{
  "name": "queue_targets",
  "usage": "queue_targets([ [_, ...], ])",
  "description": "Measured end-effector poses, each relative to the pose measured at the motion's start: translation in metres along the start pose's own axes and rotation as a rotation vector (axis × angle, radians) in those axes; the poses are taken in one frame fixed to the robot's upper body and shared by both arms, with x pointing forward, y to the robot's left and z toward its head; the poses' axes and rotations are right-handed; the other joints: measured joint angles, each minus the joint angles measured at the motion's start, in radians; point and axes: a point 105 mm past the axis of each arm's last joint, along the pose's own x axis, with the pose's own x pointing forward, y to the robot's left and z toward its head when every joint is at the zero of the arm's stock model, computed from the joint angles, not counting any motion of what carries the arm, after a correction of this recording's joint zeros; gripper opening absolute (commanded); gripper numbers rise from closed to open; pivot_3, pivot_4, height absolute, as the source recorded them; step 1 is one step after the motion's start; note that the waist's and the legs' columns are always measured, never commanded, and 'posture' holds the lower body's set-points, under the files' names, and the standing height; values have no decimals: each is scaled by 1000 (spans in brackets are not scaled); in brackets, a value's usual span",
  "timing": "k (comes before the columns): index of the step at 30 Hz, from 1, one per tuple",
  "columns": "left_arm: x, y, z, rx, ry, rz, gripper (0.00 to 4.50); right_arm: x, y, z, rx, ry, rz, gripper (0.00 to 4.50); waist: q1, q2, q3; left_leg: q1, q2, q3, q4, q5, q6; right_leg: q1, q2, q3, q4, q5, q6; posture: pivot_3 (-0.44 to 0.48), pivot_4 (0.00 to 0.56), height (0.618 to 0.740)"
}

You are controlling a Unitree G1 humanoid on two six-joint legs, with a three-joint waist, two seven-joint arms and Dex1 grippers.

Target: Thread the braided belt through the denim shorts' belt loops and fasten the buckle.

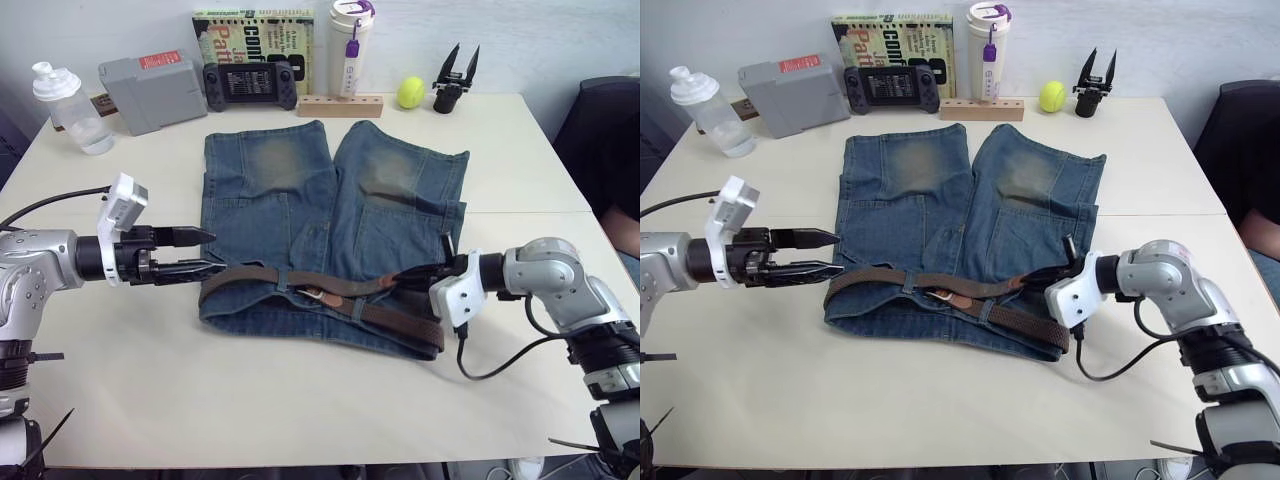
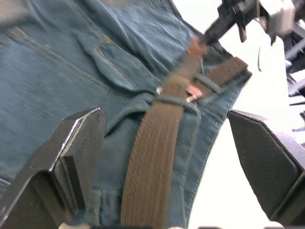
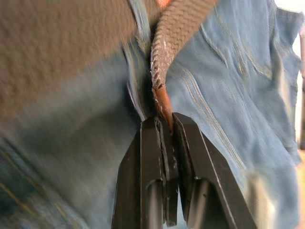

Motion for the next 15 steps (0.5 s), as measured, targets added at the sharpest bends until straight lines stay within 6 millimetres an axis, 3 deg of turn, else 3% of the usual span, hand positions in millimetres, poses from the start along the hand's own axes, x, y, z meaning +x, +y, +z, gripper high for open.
queue_targets([
  [6,1,-4,-9,9,68,-21,4434,-20,-1,-16,18,72,28,0,3,0,0,0,0,0,2,0,0,1,0,0,0,0,0,0,150,713],
  [10,5,-6,-11,31,96,-29,4434,-22,-11,-10,91,42,20,0,1,0,0,0,0,0,3,0,1,1,0,0,2,0,0,0,150,713],
  [15,26,-7,8,119,17,-36,4434,-20,-54,16,298,-77,-68,0,0,0,0,-1,2,-1,5,0,1,0,1,0,4,0,0,0,150,713],
])
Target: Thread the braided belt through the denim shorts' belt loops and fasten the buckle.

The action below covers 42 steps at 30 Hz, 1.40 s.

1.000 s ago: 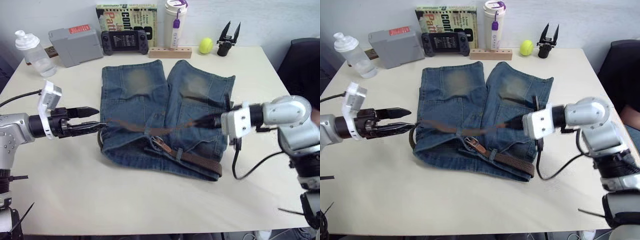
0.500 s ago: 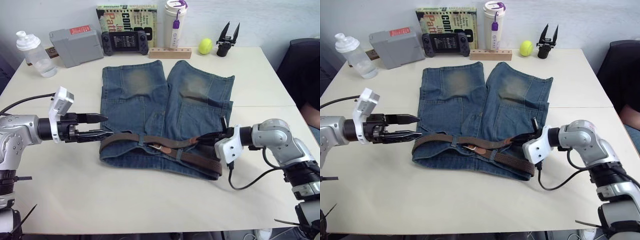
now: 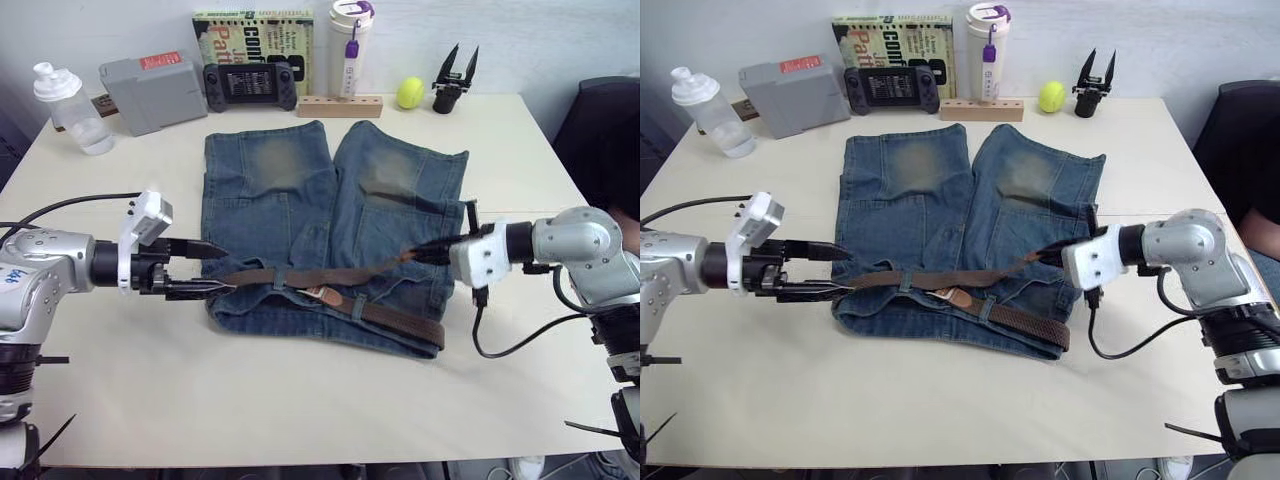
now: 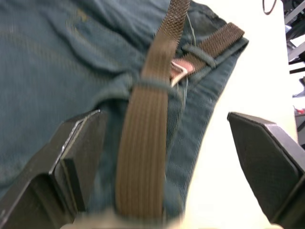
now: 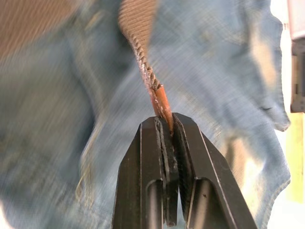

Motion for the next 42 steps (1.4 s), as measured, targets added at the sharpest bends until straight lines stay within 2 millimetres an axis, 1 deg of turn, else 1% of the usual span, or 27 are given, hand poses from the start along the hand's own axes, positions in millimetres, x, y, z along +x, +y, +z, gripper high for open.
queue_targets([
  [1,4,-1,5,23,-17,-5,4434,1,-5,6,12,-15,-7,0,1,0,0,0,0,0,0,0,0,0,0,0,0,0,0,0,150,713],
  [3,18,-3,19,74,-66,1,4434,3,-18,16,128,-44,-32,0,3,0,0,-1,0,-1,1,-1,1,0,-1,0,0,0,0,0,150,713],
  [4,24,-7,22,96,-58,-9,4434,5,-21,22,173,-62,-37,0,3,0,0,-2,0,-1,2,-1,1,0,-1,-1,0,0,0,0,150,713],
  [6,33,-12,25,139,-34,-18,4434,7,-24,29,240,-85,-36,0,4,0,0,-2,-1,-1,1,-1,1,0,-1,-1,0,0,0,0,150,713],
  [7,41,-14,30,174,-31,-15,4434,9,-25,32,295,-91,-34,0,5,0,0,-2,-1,-1,2,-1,1,0,-1,-1,0,0,0,0,150,713],
  [9,50,-19,34,228,-25,-20,4434,12,-27,37,332,-107,-38,0,5,0,0,-3,-1,-1,2,-1,1,0,-1,-1,0,0,0,0,150,713],
  [11,65,-23,40,307,-21,-17,4434,15,-32,43,364,-120,-51,0,6,0,0,-3,-2,-1,2,-1,1,0,-1,-1,0,0,0,0,150,713],
  [12,76,-25,41,345,-30,-5,4434,14,-36,46,369,-118,-60,0,6,0,0,-3,-2,-1,2,-1,2,0,-1,-1,0,0,0,0,150,713],
  [16,91,-19,43,365,-71,66,4434,15,-35,45,400,-104,-60,0,3,0,0,-3,-2,-1,2,-1,2,0,-1,-2,0,0,0,0,150,713],
  [17,92,-19,44,370,-77,74,4434,15,-35,45,402,-103,-59,0,3,0,0,-3,-2,-1,2,-1,2,0,-1,-2,0,0,0,0,150,713],
  [19,96,-13,56,416,-122,131,4434,15,-35,47,403,-101,-57,0,4,0,0,-3,-2,-1,3,-1,2,0,-1,-2,0,0,0,0,150,713],
  [22,96,-8,62,458,-142,169,3614,16,-33,47,411,-98,-53,0,3,0,0,-3,-2,-1,2,-1,2,0,-1,-2,0,0,0,0,150,713],
  [24,95,-9,62,479,-145,163,2820,16,-31,46,417,-96,-50,0,3,0,0,-3,-2,-1,2,-1,2,0,-1,-2,0,0,0,0,150,713],
  [25,95,-10,61,488,-144,154,2321,16,-31,46,420,-95,-49,0,3,0,0,-3,-2,-1,2,-1,2,0,-1,-2,0,0,0,0,150,713],
  [26,96,-11,59,493,-137,143,1926,16,-31,46,425,-93,-49,0,3,0,0,-3,-2,-1,2,-1,2,0,-1,-2,0,0,0,0,150,713],
  [29,98,-9,50,510,-92,124,456,16,-31,45,440,-87,-51,0,4,0,0,-3,-2,-1,3,-1,2,0,-1,-2,0,0,0,0,150,713],
  [30,98,-9,50,513,-90,121,66,16,-30,45,443,-86,-52,0,4,0,0,-3,-2,-1,3,-1,2,0,-1,-2,0,0,0,0,150,713],
  [34,98,-10,50,533,-89,116,66,15,-32,46,461,-89,-67,0,4,0,0,-3,-2,-1,2,-1,2,0,-1,-2,0,0,0,0,150,713],
  [38,97,-8,49,554,-81,121,66,16,-33,47,521,-109,-83,0,4,0,0,-3,-2,-1,3,-1,2,0,-1,-2,0,0,0,0,150,713],
  [40,98,-5,47,539,-79,123,0,17,-33,49,557,-127,-83,814,4,0,0,-3,-2,-1,3,-1,2,0,-1,-2,0,0,0,0,150,713],
  [41,98,-4,46,529,-77,124,0,16,-35,51,570,-145,-90,1086,4,0,0,-3,-2,-1,3,-1,2,0,-1,-2,0,0,0,0,150,713],
  [42,98,-1,43,511,-71,129,0,12,-38,57,573,-172,-104,1610,4,0,0,-3,-2,-1,3,-1,2,0,-1,-2,0,0,0,0,150,713],
])
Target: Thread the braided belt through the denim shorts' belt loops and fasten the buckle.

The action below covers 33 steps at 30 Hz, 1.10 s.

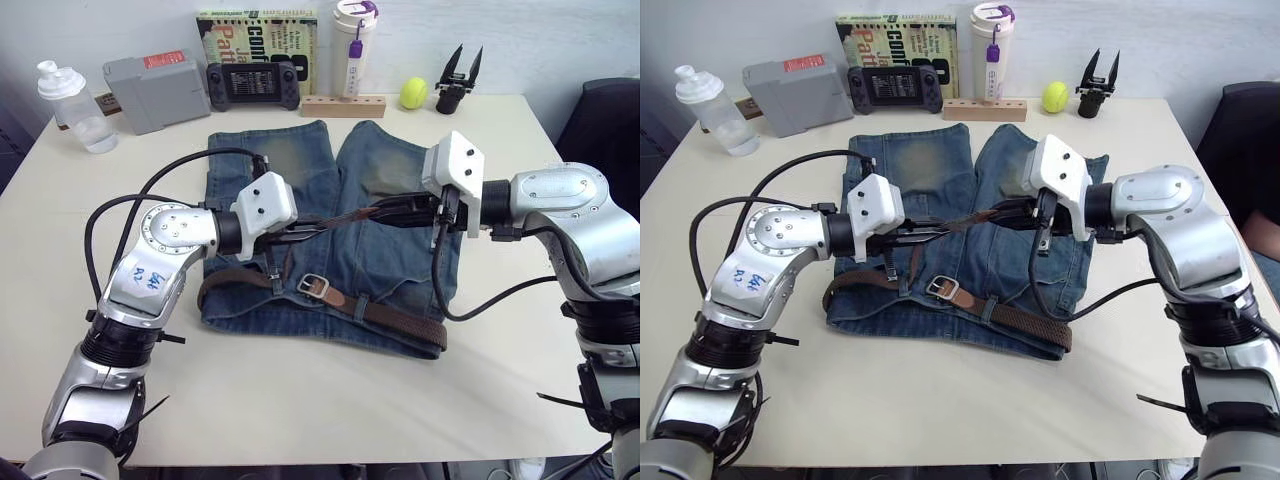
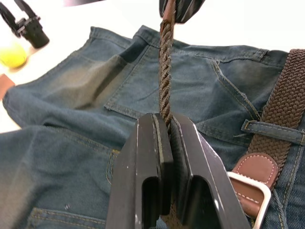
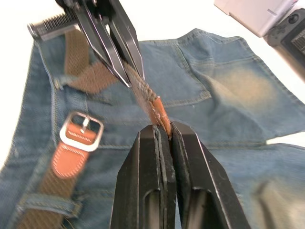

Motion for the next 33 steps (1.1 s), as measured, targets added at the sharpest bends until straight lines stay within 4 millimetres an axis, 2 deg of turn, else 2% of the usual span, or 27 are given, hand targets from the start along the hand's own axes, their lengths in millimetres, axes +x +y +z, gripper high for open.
queue_targets([
  [3,-7,6,-15,-60,27,33,0,-11,7,5,-11,-6,2,2999,1,0,0,0,0,-1,0,0,0,0,0,0,-1,0,0,0,150,713],
  [6,-19,19,-28,-144,41,106,0,-9,23,-10,-19,43,32,4481,-1,0,0,0,0,-1,0,0,0,0,0,0,0,0,0,0,150,713],
  [9,-31,28,-42,-227,69,169,0,4,44,-30,-111,115,53,4481,-3,0,0,0,0,0,0,0,0,0,0,0,0,0,0,0,150,713],
  [12,-36,25,-54,-278,94,178,0,19,59,-45,-175,150,38,4481,-1,0,0,0,0,0,0,0,0,-1,0,0,0,0,0,0,150,713],
  [15,-38,25,-55,-286,96,181,0,35,79,-64,-210,182,15,4481,2,-1,-1,0,0,0,0,0,0,0,0,0,0,0,0,0,150,713],
  [18,-39,24,-56,-288,96,178,0,44,91,-75,-198,197,9,4481,3,-1,-1,0,-1,0,0,0,0,0,-1,0,1,0,0,0,150,713],
  [20,-39,24,-56,-286,98,177,0,47,93,-85,-221,228,-57,4481,3,-1,-1,0,0,0,0,0,0,0,-1,0,0,0,0,0,150,713],
  [24,-40,24,-56,-286,102,175,0,53,101,-91,-203,224,-75,4481,1,-2,-1,0,0,0,0,0,0,0,0,0,0,0,0,0,150,713],
  [26,-40,24,-57,-288,106,171,0,64,107,-92,-194,207,-106,4481,-5,-2,-1,0,1,0,0,0,-1,-1,1,1,1,0,0,0,150,713],
  [33,-44,25,-63,-300,126,171,0,69,97,-89,-253,215,-213,4481,-3,-2,-1,1,0,0,0,1,-1,-1,1,1,2,0,0,0,150,713],
])
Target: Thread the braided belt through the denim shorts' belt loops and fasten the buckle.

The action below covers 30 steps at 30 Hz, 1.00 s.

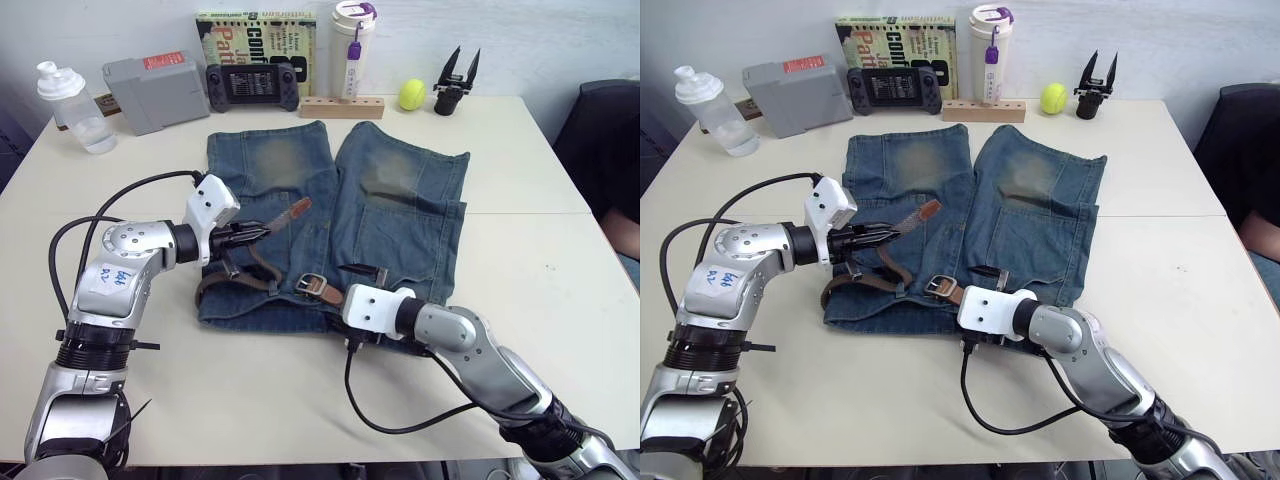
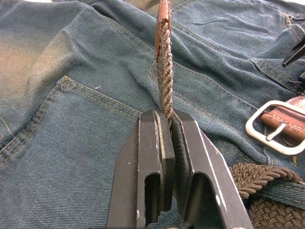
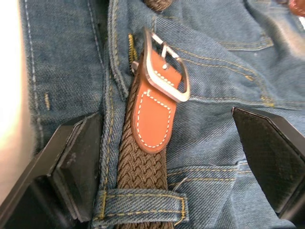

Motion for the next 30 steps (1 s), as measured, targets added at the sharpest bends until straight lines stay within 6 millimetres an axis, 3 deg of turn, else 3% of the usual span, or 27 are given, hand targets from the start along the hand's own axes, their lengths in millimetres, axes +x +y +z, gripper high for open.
queue_targets([
  [6,-1,-2,-7,-16,13,-4,0,1,-7,0,-36,16,-60,4481,1,0,0,0,0,0,0,0,0,0,0,0,0,0,0,0,150,713],
  [9,-1,-2,-7,-17,14,-3,0,2,-8,2,-40,13,-69,3791,2,0,0,0,0,0,0,0,0,0,0,0,0,0,0,0,150,713],
  [15,-1,-2,-7,-17,13,-1,0,4,-6,1,-5,20,-71,834,1,0,0,0,0,0,0,0,0,0,0,0,0,0,0,0,150,713],
  [17,-1,-2,-7,-12,11,2,0,5,-5,-2,41,27,-67,43,1,0,0,0,0,0,0,0,0,0,0,0,0,0,0,0,150,713],
  [24,-7,-4,2,32,-8,0,0,4,-20,-7,295,15,-138,43,1,0,0,0,0,0,0,0,0,0,0,0,0,0,0,0,150,713],
  [30,-19,-4,-1,17,-1,21,0,1,-47,-7,520,-28,-301,43,0,0,0,0,0,0,-1,0,0,0,0,0,0,0,0,0,150,713],
])
